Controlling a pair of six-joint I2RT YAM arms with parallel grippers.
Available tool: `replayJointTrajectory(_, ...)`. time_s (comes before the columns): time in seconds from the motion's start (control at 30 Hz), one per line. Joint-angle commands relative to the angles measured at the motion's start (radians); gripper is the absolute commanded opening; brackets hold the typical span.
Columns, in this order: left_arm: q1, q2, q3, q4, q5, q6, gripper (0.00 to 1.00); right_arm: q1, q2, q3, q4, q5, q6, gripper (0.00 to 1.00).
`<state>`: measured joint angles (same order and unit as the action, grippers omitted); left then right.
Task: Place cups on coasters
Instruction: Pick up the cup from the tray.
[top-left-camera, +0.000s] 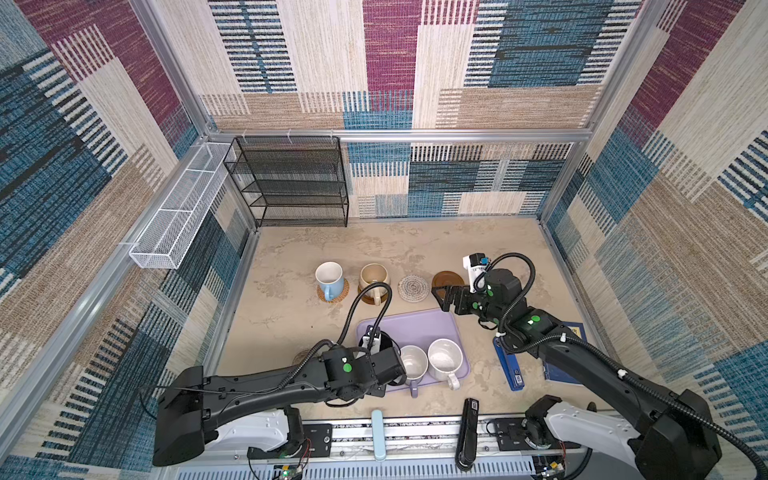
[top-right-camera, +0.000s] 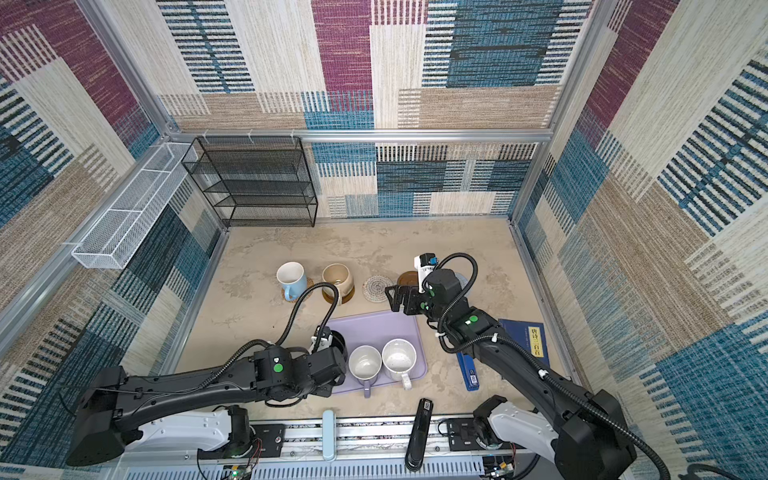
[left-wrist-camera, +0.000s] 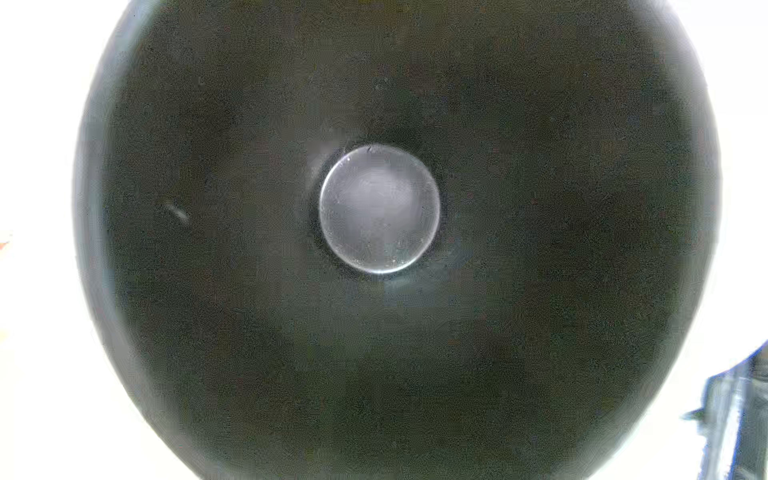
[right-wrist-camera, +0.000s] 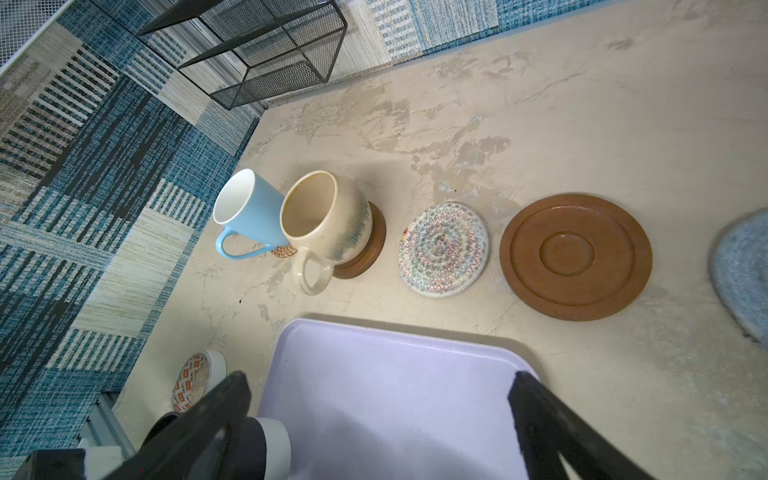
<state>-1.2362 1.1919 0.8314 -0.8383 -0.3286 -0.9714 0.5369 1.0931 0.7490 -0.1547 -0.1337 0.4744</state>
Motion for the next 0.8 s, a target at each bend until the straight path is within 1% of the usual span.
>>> replayJointTrajectory(0.0, 0.011, 0.007, 0.042, -0.015, -0.084, 0.031, 0.00, 0.001, 0.002, -0.008, 0.054, -0.039, 0.013, 1.00)
replayJointTrajectory(0.2, 0.087, 0.054, 0.156, -0.047, -0.071, 0.117, 0.00, 0.000, 0.004, -0.019, 0.084, -0.069, 0.012, 1.00)
replayJointTrajectory(0.33, 0.126, 0.101, 0.232, -0.063, -0.072, 0.170, 0.00, 0.001, -0.002, -0.020, 0.084, -0.064, 0.006, 1.00)
replayJointTrajectory(0.4, 0.151, 0.126, 0.273, -0.043, -0.060, 0.205, 0.00, 0.000, -0.003, -0.020, 0.082, -0.056, 0.005, 1.00)
replayJointTrajectory(0.6, 0.213, 0.253, 0.443, -0.012, -0.006, 0.297, 0.00, -0.001, -0.006, -0.006, 0.072, -0.037, 0.002, 1.00)
replayJointTrajectory(0.77, 0.270, 0.357, 0.541, 0.019, 0.062, 0.332, 0.00, -0.001, -0.015, 0.019, 0.023, 0.055, -0.005, 1.00)
